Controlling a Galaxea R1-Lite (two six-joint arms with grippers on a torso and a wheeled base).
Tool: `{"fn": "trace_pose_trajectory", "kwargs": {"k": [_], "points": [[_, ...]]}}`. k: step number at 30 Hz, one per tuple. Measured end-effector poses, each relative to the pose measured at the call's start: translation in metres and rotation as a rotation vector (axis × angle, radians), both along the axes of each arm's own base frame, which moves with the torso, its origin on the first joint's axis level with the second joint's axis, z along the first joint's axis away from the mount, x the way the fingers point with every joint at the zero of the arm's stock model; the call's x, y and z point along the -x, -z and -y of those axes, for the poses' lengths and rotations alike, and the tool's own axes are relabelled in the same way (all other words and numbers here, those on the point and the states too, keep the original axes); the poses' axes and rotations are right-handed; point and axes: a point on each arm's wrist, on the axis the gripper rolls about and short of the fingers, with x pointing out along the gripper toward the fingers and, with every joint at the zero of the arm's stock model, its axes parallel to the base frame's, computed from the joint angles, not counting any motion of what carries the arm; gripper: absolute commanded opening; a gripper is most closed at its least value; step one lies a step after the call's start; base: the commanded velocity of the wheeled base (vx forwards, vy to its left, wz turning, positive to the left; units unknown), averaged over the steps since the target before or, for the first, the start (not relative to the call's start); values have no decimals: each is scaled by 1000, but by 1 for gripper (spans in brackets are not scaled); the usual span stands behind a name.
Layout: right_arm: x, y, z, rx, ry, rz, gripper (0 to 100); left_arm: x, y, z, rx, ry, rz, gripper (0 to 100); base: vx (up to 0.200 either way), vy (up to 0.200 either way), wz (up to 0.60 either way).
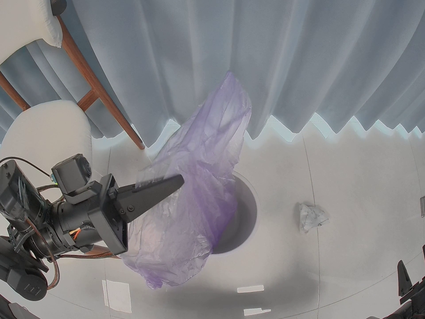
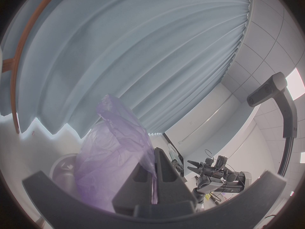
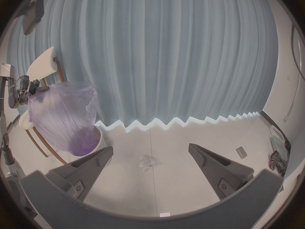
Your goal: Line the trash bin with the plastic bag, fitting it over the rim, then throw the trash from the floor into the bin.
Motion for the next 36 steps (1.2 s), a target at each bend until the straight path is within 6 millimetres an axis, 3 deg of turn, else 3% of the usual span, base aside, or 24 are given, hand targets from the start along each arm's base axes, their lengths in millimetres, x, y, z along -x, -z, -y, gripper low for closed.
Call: {"fn": "trace_pose_trajectory", "kwargs": {"k": [36], "points": [[0, 0, 0, 0, 0, 0, 100, -34, 48, 13, -99, -45, -47, 0, 0, 0, 0]]}}
